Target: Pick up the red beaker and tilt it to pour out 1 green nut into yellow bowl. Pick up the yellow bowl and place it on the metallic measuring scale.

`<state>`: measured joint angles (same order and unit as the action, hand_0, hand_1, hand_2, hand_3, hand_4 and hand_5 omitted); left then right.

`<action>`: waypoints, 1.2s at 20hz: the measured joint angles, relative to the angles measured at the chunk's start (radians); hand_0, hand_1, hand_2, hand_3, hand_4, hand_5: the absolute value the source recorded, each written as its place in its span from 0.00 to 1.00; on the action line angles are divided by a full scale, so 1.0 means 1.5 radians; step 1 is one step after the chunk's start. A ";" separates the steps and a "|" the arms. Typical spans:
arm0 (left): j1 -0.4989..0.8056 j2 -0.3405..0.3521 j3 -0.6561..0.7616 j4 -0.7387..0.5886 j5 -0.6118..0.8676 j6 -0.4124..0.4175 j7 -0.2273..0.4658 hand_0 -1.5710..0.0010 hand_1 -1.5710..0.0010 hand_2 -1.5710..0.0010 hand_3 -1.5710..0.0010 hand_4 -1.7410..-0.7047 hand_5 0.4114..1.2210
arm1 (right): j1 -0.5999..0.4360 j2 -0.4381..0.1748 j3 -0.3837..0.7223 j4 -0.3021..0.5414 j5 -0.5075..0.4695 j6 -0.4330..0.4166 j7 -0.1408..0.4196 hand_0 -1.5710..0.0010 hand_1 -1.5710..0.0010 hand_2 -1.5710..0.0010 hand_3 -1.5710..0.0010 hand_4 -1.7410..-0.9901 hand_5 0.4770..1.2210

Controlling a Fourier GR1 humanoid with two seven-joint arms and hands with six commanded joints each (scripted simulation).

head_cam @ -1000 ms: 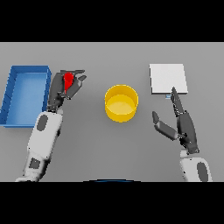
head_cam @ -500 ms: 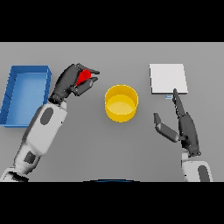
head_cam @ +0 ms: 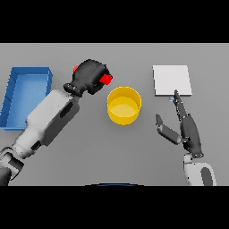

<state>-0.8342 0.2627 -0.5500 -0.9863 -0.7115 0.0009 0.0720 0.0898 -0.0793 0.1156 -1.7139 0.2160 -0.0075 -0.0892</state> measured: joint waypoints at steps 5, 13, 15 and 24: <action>-0.090 0.014 -0.099 0.062 -0.080 -0.079 -0.030 0.00 0.00 0.00 0.00 0.10 0.99 | -0.010 0.010 -0.003 0.001 0.005 -0.016 -0.006 1.00 1.00 1.00 1.00 0.65 0.28; -0.207 -0.003 -0.235 0.128 -0.152 -0.188 -0.056 0.00 0.00 0.00 0.00 0.02 1.00 | 0.003 0.017 -0.004 0.018 0.011 -0.026 -0.020 1.00 1.00 1.00 1.00 0.73 0.23; -0.228 -0.007 -0.268 0.134 -0.170 -0.203 -0.060 0.00 0.00 0.00 0.00 0.01 1.00 | -0.004 0.016 -0.004 0.018 0.015 -0.030 -0.021 1.00 1.00 1.00 1.00 0.73 0.23; -0.299 -0.029 -0.425 0.188 -0.267 -0.178 -0.102 0.00 0.00 0.00 0.00 0.01 1.00 | 0.001 0.015 -0.007 0.001 0.013 -0.033 -0.003 1.00 1.00 1.00 1.00 0.77 0.20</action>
<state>-1.2834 0.2190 -1.1870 -0.7048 -1.1114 -0.2661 -0.0815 0.0915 -0.0562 0.1050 -1.7124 0.2355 -0.0568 -0.0944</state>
